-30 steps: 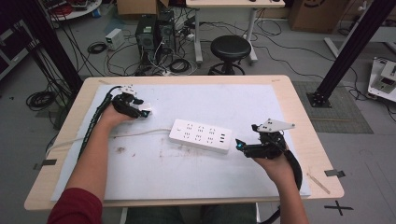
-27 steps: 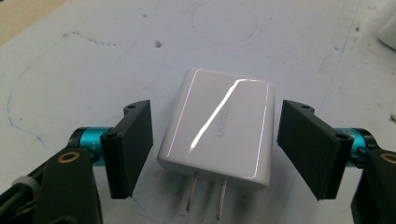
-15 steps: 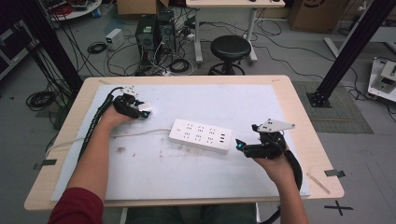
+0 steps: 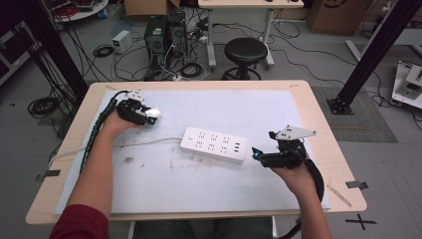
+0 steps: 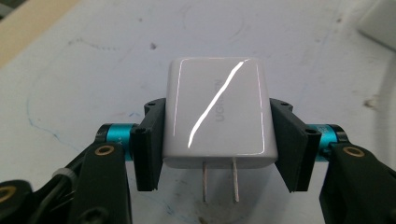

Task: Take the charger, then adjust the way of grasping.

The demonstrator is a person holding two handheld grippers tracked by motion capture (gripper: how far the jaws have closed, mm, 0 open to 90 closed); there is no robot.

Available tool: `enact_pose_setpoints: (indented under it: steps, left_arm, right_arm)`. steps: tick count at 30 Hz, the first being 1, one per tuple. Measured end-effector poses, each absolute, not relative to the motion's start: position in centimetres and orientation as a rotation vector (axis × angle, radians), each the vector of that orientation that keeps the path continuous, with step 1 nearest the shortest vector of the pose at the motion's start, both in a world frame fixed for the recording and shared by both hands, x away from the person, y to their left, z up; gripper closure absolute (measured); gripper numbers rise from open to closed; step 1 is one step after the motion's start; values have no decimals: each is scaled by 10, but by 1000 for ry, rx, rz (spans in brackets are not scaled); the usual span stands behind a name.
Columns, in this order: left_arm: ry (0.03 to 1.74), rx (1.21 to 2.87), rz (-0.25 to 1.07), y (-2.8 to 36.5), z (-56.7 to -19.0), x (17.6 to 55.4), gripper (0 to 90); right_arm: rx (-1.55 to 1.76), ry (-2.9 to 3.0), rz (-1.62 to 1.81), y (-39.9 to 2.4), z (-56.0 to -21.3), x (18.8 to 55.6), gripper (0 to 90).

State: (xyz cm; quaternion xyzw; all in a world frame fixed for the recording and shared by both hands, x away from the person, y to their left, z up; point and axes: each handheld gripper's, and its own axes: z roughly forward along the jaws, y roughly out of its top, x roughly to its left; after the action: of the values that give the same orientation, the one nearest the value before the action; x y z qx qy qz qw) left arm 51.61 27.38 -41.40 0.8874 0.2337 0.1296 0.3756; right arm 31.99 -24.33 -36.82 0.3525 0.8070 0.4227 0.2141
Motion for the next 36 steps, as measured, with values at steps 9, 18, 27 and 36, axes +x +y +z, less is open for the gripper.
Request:
enact_pose_setpoints:
  steps: [9, 18, 27, 36]
  left_arm:
    - [489, 2222, 432, 275, -343, 449, 425]
    - [349, 2209, 435, 265, -313, 365, 424]
    - [265, 2202, 426, 249, -333, 323, 425]
    - [149, 2211, 440, 215, -339, 311, 425]
  right_arm:
    - [907, 2272, 1204, -242, -355, 316, 172]
    - [846, 2297, 1228, -242, -343, 314, 172]
    - [837, 2331, 1251, -234, -351, 311, 172]
    - [833, 2361, 1266, -227, -352, 302, 172]
